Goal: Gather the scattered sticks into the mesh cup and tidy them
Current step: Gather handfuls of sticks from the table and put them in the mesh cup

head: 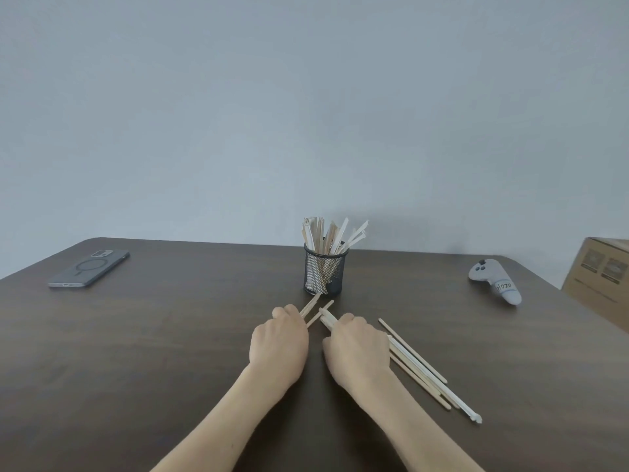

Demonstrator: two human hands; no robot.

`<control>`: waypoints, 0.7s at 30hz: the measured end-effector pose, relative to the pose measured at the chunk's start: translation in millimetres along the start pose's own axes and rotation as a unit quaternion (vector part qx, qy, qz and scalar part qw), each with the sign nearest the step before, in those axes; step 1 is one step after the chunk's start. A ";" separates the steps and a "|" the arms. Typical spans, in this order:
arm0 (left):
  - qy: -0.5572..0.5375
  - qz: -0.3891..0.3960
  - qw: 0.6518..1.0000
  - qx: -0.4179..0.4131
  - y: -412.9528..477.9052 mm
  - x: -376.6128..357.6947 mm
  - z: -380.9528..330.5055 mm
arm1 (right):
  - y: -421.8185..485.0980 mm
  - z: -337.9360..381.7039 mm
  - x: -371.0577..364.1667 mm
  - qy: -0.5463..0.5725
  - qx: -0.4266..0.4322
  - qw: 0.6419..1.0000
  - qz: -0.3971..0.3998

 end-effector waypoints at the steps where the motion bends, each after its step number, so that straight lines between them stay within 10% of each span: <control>1: -0.049 0.001 0.999 0.022 1.8 1.7 3.0 | -0.8 -1.4 -2.3 0.006 -0.001 1.000 -0.013; 11: -0.495 -0.128 0.855 0.089 19.4 8.4 34.8 | 3.8 -18.8 5.8 0.256 -0.030 0.963 -0.078; 16: -0.617 -0.197 0.759 0.072 12.9 19.9 24.3 | 9.5 -25.0 8.6 0.514 -0.074 0.844 -0.134; 21: -0.613 -0.236 0.752 0.061 5.5 23.9 17.4 | 16.1 -24.3 -0.3 0.664 -0.101 0.724 -0.155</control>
Point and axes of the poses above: each hand's wrist, its own y-axis towards the middle knuckle, its own x-axis out of the back of the hand, z = x × y, the point moved 1 cm from there along y, towards the middle knuckle, and after that the axes turned 7 degrees about -z, right-handed, at the moved point
